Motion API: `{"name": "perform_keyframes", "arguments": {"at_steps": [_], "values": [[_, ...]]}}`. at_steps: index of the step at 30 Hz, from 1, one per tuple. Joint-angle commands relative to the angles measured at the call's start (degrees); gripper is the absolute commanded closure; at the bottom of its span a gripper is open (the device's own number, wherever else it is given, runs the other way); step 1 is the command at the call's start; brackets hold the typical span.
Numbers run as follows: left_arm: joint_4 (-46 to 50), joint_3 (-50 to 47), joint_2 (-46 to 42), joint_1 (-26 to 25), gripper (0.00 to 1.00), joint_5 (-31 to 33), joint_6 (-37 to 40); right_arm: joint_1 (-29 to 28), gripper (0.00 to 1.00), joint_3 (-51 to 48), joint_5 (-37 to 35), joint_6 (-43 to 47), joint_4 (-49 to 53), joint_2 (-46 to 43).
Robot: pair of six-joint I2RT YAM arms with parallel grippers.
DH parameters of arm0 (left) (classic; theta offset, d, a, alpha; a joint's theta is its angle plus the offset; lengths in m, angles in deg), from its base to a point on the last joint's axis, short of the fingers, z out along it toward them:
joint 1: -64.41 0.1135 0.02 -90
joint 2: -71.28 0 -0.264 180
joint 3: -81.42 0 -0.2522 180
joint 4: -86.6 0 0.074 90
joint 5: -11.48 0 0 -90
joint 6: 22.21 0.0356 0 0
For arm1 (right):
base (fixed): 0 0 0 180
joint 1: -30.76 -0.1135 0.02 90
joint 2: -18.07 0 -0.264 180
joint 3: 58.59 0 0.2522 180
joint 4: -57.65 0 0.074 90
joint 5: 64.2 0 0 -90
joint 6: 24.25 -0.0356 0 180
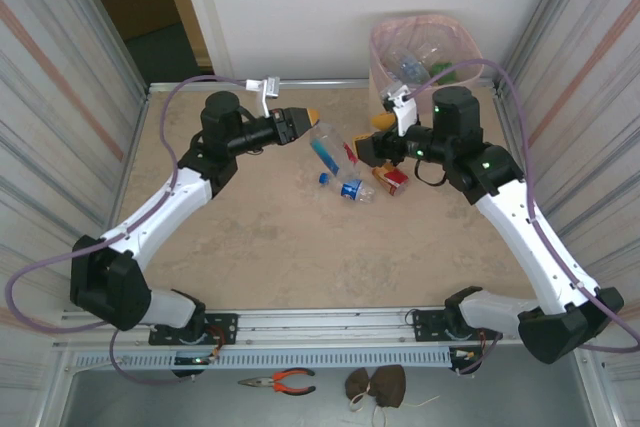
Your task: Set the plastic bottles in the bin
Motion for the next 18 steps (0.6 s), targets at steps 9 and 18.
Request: {"name": "perform_keyframes", "arguments": {"at_steps": [9, 18], "values": [[-6.0, -1.4, -5.2, -1.5, 0.73, -7.2, 6.1, -6.3, 0.21, 1.5, 1.8, 3.3, -3.9, 5.0], [-4.5, -0.2, -5.9, -3.5, 0.73, -8.5, 8.7, -9.1, 0.27, 3.6, 1.9, 3.1, -3.9, 8.0]]}}
